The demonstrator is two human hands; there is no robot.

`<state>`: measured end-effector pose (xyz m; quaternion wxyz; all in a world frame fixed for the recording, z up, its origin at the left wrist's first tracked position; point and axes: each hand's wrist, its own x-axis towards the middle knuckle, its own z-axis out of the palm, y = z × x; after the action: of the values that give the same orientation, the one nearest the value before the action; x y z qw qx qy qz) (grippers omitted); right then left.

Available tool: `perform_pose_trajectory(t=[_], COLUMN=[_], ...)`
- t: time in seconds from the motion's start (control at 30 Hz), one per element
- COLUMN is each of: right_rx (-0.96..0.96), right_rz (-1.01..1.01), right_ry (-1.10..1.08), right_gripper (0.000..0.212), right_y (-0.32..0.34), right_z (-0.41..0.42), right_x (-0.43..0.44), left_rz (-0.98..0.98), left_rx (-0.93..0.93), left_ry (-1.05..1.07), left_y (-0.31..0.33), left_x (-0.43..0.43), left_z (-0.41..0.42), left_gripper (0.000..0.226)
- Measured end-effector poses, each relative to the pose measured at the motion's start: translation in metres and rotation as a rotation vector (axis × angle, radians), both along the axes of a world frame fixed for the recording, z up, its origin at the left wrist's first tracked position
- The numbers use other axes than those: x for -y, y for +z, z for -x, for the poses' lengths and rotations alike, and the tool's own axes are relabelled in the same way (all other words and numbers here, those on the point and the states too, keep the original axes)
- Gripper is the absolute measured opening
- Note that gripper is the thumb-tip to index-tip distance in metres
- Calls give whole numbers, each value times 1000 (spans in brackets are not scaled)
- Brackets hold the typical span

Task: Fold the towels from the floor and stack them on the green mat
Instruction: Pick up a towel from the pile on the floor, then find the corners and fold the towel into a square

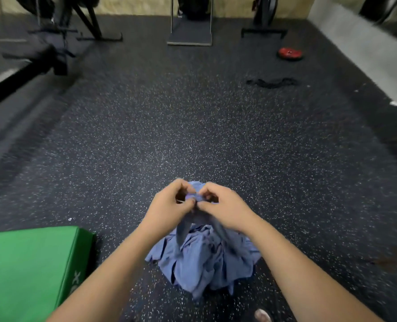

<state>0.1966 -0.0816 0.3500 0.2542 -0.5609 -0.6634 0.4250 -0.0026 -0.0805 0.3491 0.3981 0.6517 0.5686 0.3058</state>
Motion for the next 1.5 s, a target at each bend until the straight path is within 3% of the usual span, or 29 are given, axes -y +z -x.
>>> perform_pose_trajectory(t=[0.13, 0.33, 0.47, 0.6, 0.73, 0.87, 1.0, 1.37, 1.43, 1.5], right_rx=[-206, -337, -345, -473, -342, -418, -379, -357, -367, -370], right_rz=[-170, -317, -283, -168, -269, -314, -320, -415, -435, -454], right_ry=[-94, -163, -139, -138, -181, -316, -336, -518, -558, -583], right_gripper=[12, 14, 18, 6, 17, 23, 22, 23, 23, 23], right_y=[53, 97, 106, 115, 122, 106, 102, 113, 114, 114], right_z=[2, 23, 44, 62, 43, 15, -1, -31, -33, -33], right_x=[33, 59, 55, 50, 32, 26, 20, 23, 22, 20], left_rz=[-48, -36, -114, -171, -157, -120, -50, -242, -255, -222], left_rx=[319, 304, 469, 469, 510, 291, 143, -332, -319, -171], left_ry=[69, 23, 70, 69, 3, -125, -99, 87, 133, 209], left_y=[62, 108, 94, 98, 100, 81, 62, 45, 45, 49], left_x=[23, 51, 59, 39, 24, 9, -7, -23, -25, -23], left_z=[-2, 11, 31, 32, 20, 5, 16, 70, 79, 86], left_gripper=[26, 5, 9, 10, 8, 7, 11, 23, 24, 15])
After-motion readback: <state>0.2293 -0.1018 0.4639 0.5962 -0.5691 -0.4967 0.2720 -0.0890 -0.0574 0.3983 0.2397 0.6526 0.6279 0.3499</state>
